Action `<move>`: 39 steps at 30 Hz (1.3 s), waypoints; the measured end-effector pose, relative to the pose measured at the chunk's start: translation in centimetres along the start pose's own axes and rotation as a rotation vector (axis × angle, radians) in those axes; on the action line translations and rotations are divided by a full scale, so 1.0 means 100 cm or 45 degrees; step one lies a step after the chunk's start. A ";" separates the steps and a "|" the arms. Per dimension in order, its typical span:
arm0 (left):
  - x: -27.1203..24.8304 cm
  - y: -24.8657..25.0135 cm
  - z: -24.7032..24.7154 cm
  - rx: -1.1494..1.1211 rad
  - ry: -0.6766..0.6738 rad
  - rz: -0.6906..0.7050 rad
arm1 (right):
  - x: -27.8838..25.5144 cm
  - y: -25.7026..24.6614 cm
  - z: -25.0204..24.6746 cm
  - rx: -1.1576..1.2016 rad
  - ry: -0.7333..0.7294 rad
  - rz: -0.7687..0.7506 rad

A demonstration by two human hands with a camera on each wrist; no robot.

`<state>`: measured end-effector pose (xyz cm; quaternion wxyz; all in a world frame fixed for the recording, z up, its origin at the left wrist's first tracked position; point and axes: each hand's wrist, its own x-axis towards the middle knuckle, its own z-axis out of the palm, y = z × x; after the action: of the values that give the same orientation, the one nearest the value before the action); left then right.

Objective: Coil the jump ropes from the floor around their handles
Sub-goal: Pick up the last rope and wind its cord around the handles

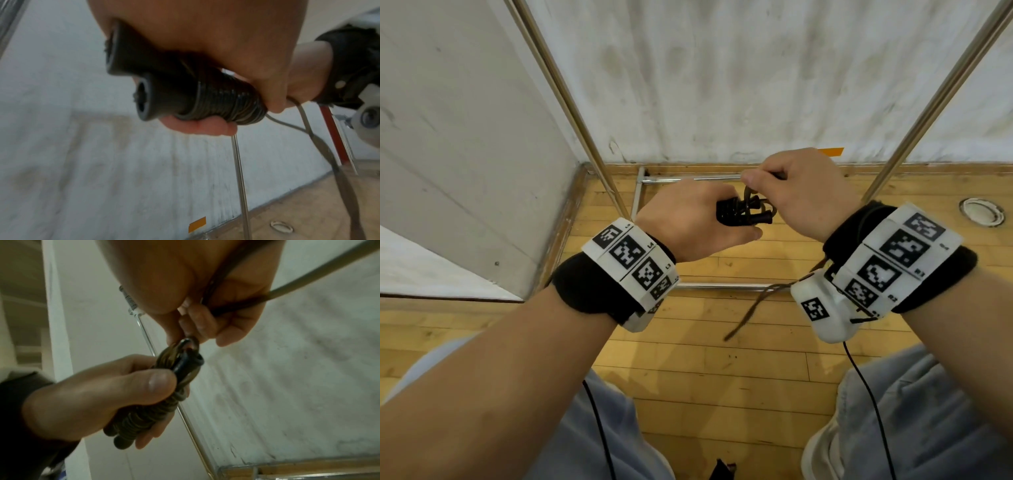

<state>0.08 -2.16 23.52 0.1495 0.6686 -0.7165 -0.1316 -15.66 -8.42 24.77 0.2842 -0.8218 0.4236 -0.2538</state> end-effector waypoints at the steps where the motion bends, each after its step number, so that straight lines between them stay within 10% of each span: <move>1: -0.001 0.001 -0.001 -0.053 0.015 0.016 | 0.002 0.001 -0.002 0.091 0.005 0.028; 12: -0.012 0.013 -0.024 -0.761 0.270 0.003 | 0.004 -0.009 0.010 1.066 -0.045 0.145; 18: -0.010 0.012 -0.028 -0.844 0.362 -0.085 | -0.007 -0.019 0.025 0.435 0.121 -0.056; 25: 0.003 -0.008 -0.033 -0.555 0.552 -0.273 | -0.009 -0.019 0.040 0.261 -0.109 0.004; 39: 0.005 -0.033 -0.021 0.206 0.031 -0.269 | -0.010 -0.012 0.025 -0.471 -0.305 -0.202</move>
<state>3.86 -2.89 24.16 0.0890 0.7517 -0.6485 -0.0802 -13.91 -6.34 23.65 0.1561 -0.9149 0.3603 -0.0938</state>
